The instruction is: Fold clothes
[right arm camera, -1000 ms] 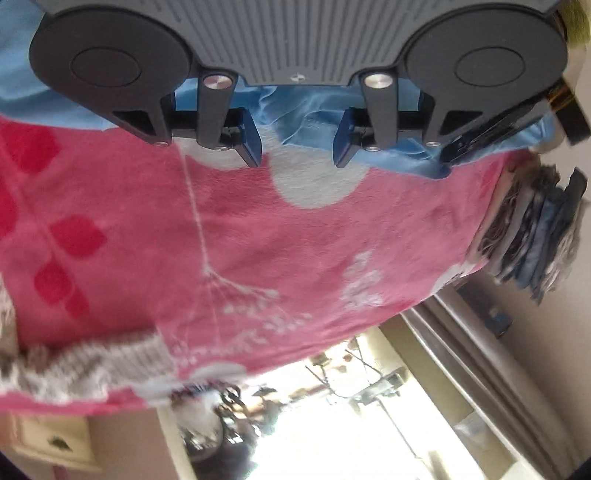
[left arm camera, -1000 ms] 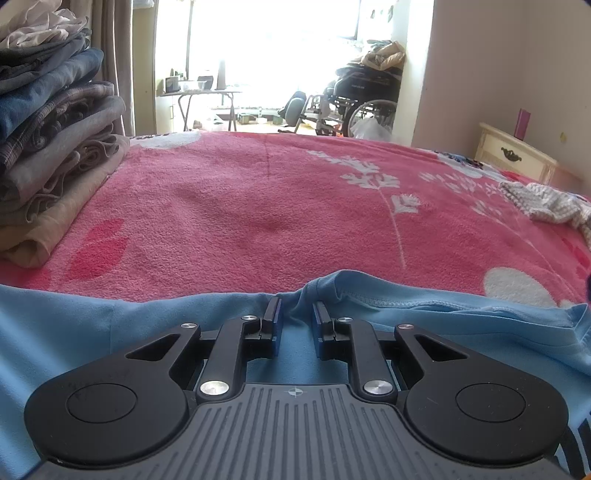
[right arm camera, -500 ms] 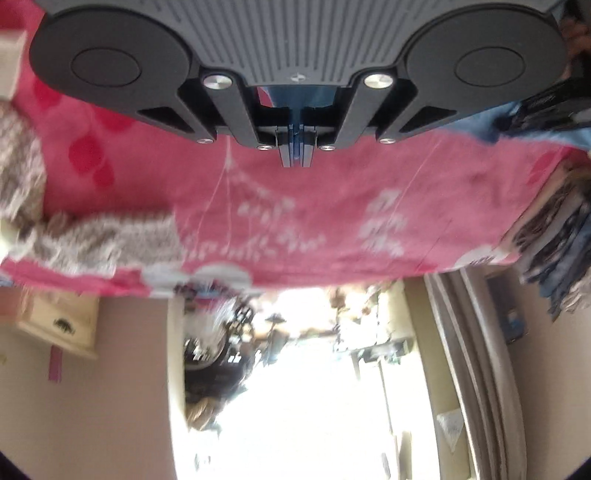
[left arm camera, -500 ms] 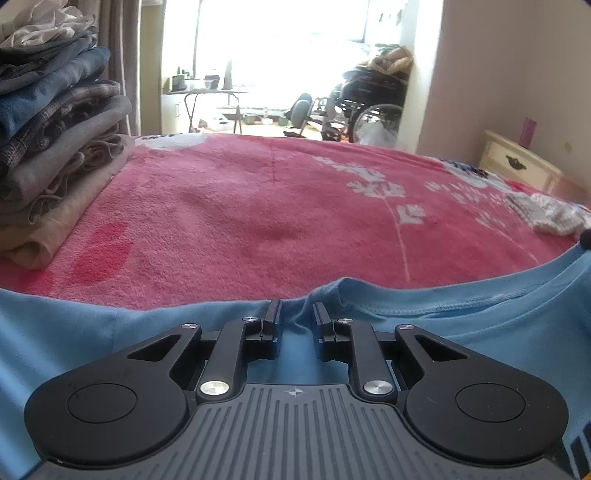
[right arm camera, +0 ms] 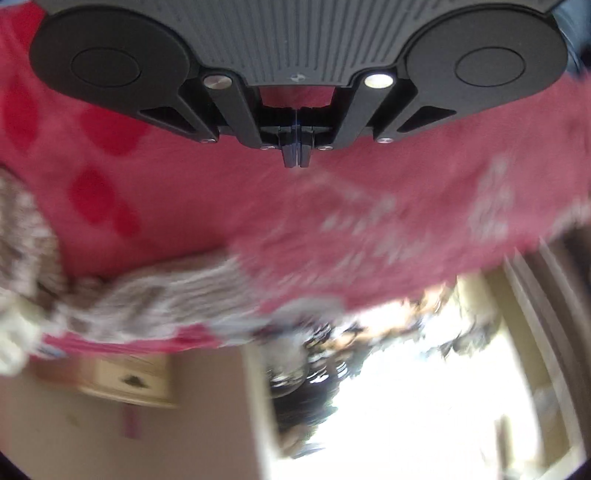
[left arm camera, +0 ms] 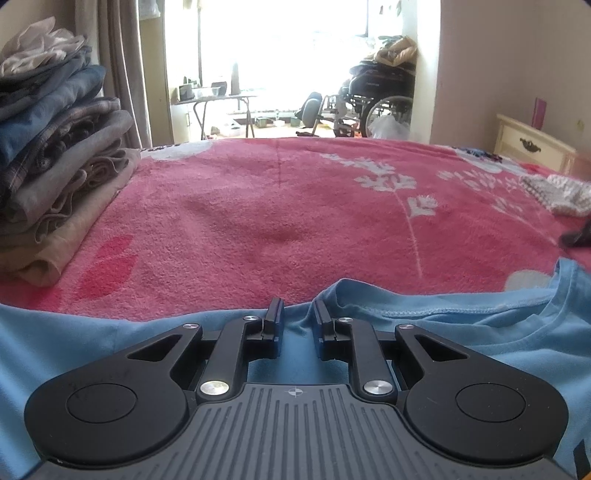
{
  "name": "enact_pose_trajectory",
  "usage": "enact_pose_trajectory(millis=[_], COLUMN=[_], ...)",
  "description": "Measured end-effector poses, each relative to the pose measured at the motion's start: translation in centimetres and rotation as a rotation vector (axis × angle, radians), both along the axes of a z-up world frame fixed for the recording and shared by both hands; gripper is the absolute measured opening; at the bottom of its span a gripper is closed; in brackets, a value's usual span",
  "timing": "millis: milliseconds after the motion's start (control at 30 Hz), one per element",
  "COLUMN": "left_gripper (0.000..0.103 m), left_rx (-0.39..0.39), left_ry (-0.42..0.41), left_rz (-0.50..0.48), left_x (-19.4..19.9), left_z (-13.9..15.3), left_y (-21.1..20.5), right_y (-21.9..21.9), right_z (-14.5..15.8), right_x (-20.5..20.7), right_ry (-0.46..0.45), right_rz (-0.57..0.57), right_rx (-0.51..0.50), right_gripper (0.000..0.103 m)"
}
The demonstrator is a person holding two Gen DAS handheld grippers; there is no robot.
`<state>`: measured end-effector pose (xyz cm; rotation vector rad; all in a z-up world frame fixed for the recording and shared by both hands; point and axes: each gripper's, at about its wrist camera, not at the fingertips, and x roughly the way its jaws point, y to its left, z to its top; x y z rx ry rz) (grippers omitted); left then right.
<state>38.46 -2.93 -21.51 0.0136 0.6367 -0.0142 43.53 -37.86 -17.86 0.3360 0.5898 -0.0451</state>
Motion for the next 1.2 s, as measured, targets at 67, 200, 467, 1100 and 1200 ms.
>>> enact_pose_trajectory(millis=[67, 200, 467, 1100, 1200], left_gripper=[0.017, 0.021, 0.024, 0.025, 0.026], left_rx=[0.009, -0.044, -0.043, -0.145, -0.196], left_ry=[0.003, 0.006, -0.025, 0.453, 0.553], left_rz=[-0.003, -0.006, -0.011, -0.301, -0.213], left_x=[0.1, -0.2, -2.5, -21.6, -24.9], left_z=[0.1, 1.1, 4.5, 5.8, 4.5], left_y=[-0.1, 0.8, -0.2, 7.2, 11.8], right_y=[-2.2, -7.8, -12.7, -7.2, -5.5], right_z=[0.9, 5.9, 4.4, 1.5, 2.2], right_x=[-0.7, -6.8, -18.7, -32.1, -34.1], right_ry=[-0.007, -0.017, 0.219, 0.442, 0.444], right_rz=[-0.057, -0.126, -0.197, 0.011, 0.056], right_rx=[0.066, 0.081, 0.118, 0.227, 0.222], right_gripper=[0.005, 0.014, 0.041, 0.041, 0.041])
